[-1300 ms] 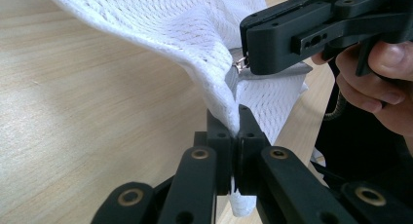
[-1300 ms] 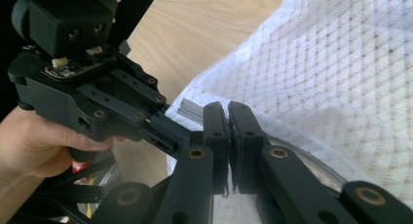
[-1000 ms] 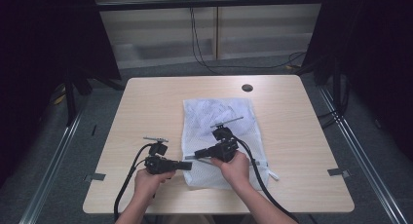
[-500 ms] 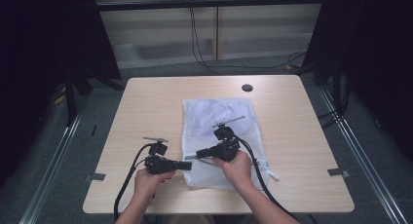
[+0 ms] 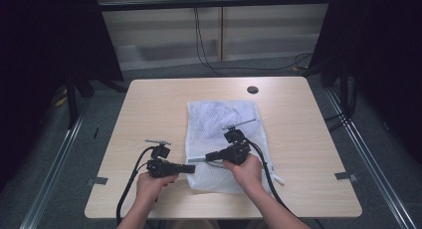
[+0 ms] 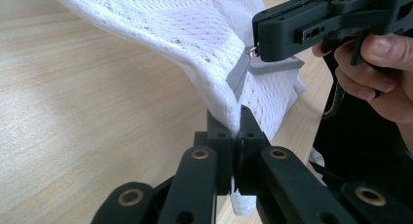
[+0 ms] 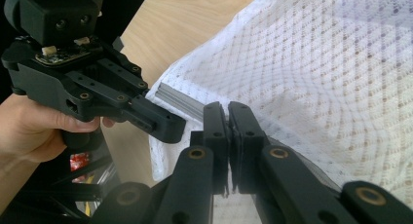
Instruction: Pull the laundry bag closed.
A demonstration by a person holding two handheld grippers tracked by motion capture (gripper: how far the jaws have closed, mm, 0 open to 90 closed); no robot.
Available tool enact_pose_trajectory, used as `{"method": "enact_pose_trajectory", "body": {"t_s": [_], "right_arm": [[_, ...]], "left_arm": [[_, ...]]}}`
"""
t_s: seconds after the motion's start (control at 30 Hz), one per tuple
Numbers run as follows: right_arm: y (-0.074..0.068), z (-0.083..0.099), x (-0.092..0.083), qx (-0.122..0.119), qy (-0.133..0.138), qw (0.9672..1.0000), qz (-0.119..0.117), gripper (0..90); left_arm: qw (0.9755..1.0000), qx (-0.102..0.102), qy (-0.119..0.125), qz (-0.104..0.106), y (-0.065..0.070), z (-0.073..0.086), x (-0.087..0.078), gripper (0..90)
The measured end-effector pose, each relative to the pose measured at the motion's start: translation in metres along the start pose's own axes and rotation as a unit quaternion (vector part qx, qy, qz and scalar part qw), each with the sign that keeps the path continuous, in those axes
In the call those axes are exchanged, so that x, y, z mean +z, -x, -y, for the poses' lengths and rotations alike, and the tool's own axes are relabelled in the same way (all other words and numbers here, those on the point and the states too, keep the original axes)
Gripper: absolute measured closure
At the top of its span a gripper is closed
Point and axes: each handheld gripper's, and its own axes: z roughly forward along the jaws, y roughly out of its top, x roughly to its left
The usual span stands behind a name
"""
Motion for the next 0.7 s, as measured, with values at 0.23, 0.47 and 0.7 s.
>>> {"method": "enact_pose_trajectory", "body": {"t_s": [0.23, 0.47, 0.7], "right_arm": [[0.0037, 0.0022, -0.0048, 0.004, 0.004, 1.0000, -0.005, 86.9], [0.0032, 0.0035, -0.0057, -0.003, 0.000, 1.0000, 0.000, 86.9], [0.0056, 0.0036, -0.0072, 0.002, 0.000, 1.0000, -0.003, 86.9]], "left_arm": [[1.0000, -0.001, 0.000, 0.005, 0.0008, 0.0000, -0.0004, 88.3], [1.0000, 0.000, -0.003, 0.005, 0.0006, 0.0001, 0.0003, 88.2], [1.0000, 0.000, -0.001, 0.004, 0.0003, -0.0001, -0.0011, 88.3]]}}
